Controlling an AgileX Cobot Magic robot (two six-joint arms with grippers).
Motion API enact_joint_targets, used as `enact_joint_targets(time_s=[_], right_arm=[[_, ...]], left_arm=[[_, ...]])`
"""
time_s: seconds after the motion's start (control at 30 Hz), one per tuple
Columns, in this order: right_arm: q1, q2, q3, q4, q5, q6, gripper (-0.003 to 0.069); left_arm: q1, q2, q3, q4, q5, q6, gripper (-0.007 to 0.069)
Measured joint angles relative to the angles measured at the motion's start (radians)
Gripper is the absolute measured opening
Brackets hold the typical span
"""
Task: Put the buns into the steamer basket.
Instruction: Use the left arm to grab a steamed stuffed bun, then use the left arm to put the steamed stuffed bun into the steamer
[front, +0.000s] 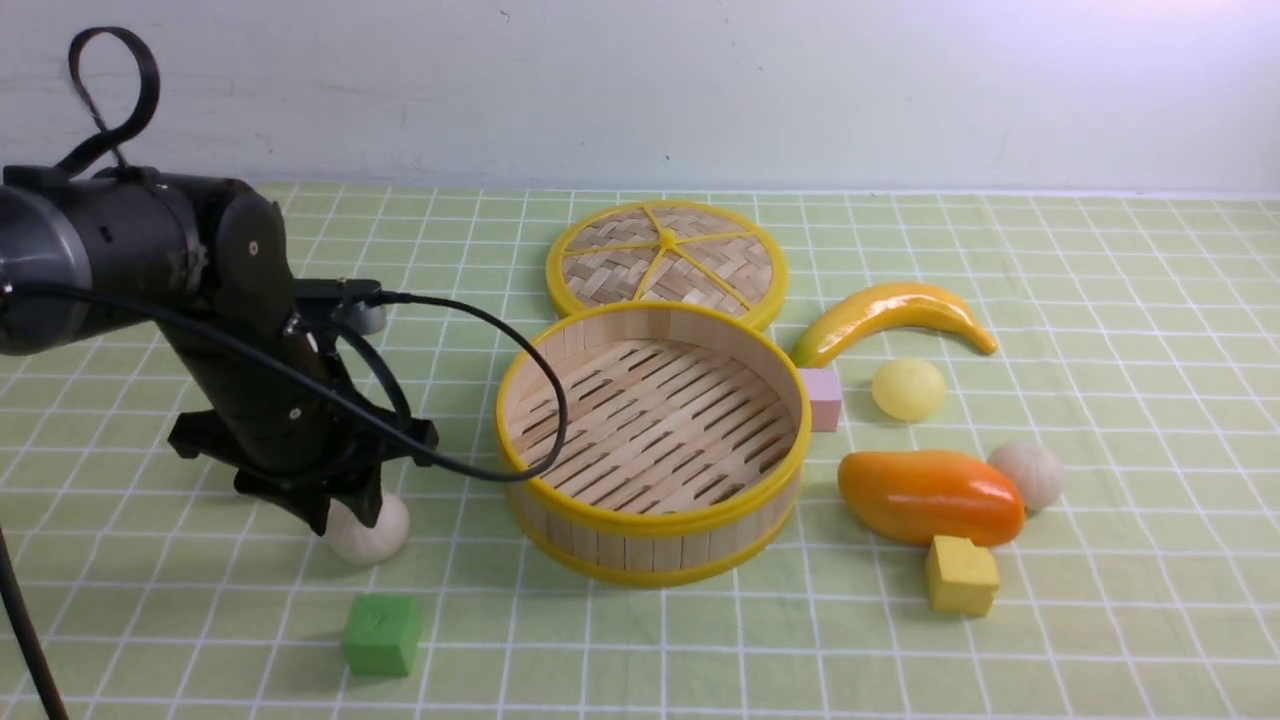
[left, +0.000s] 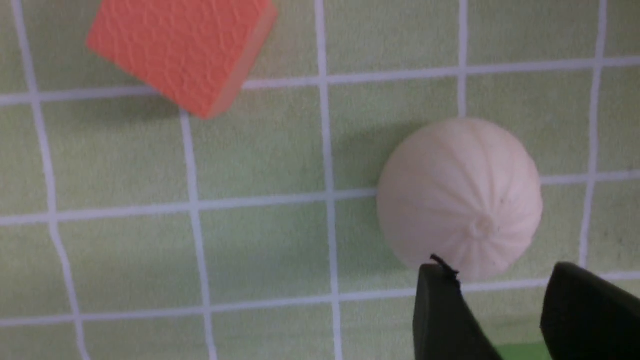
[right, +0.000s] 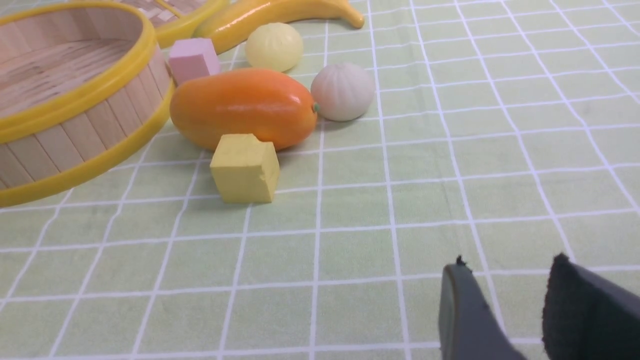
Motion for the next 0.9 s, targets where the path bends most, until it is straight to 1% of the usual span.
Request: enact_joint_targets(time_s=[0.23, 0.33, 0.4, 0.43, 0.47, 0.57, 0.6, 0.67, 0.77, 0.9], right_arm=[[0.000, 0.000, 0.000, 0.000, 0.000, 0.000, 0.0239], [0.000, 0.000, 0.000, 0.001, 0.000, 0.000, 0.0239], [0.000, 0.000, 0.000, 0.001, 0.000, 0.000, 0.0239], [0.000, 0.000, 0.000, 0.001, 0.000, 0.000, 0.0239], [0.000, 0.000, 0.000, 0.001, 0.000, 0.000, 0.0239], [0.000, 0.000, 0.000, 0.001, 0.000, 0.000, 0.0239], [0.000, 0.000, 0.000, 0.001, 0.000, 0.000, 0.0239], [0.000, 0.000, 0.000, 0.001, 0.000, 0.000, 0.0239], [0.000, 0.000, 0.000, 0.001, 0.000, 0.000, 0.0239], [0.000, 0.000, 0.000, 0.001, 0.000, 0.000, 0.0239]], left_arm=[[0.000, 0.045, -0.001, -0.001, -0.039, 0.000, 0.0288], [0.000, 0.056, -0.001, -0.001, -0.044, 0.000, 0.0274], [0.000, 0.060, -0.001, 0.000, -0.052, 0.000, 0.0250], [0.000, 0.062, -0.002, 0.006, -0.064, 0.000, 0.0207], [0.000, 0.062, -0.002, 0.007, -0.066, 0.000, 0.0200], [0.000, 0.062, -0.002, 0.017, -0.080, 0.001, 0.0050], [0.000, 0.062, -0.003, 0.023, -0.078, 0.001, 0.0013], [0.000, 0.058, -0.014, 0.033, -0.059, 0.001, -0.0008], [-0.016, 0.016, -0.054, 0.033, 0.018, 0.006, -0.0008], [-0.094, -0.076, -0.166, -0.041, 0.096, 0.074, -0.0008]])
